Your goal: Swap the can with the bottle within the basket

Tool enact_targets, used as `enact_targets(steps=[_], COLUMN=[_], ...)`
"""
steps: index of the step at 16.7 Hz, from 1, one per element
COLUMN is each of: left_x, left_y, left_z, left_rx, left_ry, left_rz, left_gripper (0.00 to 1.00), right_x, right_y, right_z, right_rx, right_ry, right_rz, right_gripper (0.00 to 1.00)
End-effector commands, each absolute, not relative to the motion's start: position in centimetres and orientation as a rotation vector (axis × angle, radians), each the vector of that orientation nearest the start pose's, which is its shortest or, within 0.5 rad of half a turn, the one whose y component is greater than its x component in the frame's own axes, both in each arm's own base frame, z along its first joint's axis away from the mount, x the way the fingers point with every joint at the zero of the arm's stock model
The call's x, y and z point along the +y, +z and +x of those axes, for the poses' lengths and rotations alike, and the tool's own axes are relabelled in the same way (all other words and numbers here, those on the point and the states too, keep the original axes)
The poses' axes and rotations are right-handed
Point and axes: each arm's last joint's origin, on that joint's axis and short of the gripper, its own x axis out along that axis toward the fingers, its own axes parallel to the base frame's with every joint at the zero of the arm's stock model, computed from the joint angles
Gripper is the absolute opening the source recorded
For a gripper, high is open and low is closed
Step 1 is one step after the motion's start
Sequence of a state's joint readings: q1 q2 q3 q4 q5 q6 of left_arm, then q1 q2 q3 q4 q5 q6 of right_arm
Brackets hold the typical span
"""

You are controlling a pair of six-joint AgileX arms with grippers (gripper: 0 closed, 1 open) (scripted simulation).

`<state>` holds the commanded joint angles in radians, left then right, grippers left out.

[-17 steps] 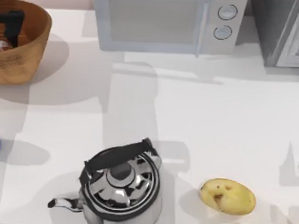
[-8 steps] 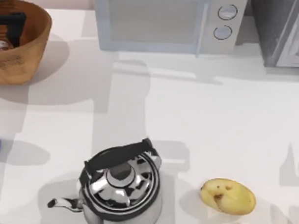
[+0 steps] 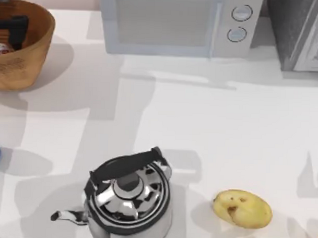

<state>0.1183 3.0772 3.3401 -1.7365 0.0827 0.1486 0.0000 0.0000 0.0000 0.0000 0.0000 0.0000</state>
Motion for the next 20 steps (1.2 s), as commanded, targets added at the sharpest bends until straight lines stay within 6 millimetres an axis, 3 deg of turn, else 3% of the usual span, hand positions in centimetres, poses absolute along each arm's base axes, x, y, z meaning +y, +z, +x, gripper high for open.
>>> enact_targets(steps=[7, 20], left_x=[6.62, 6.62], left_y=[13.39, 13.39], left_z=[51.38, 51.38], left_rx=[1.467, 1.467], left_ry=[-0.055, -0.055], left_rz=[-0.028, -0.028], left_gripper=[1.0, 0.02], right_x=[-0.12, -0.12], right_y=[16.0, 16.0], right_z=[10.57, 10.57], right_rx=[0.0, 0.0], right_ry=[0.0, 0.0], right_rz=[0.0, 0.0], right_gripper=[1.0, 1.0])
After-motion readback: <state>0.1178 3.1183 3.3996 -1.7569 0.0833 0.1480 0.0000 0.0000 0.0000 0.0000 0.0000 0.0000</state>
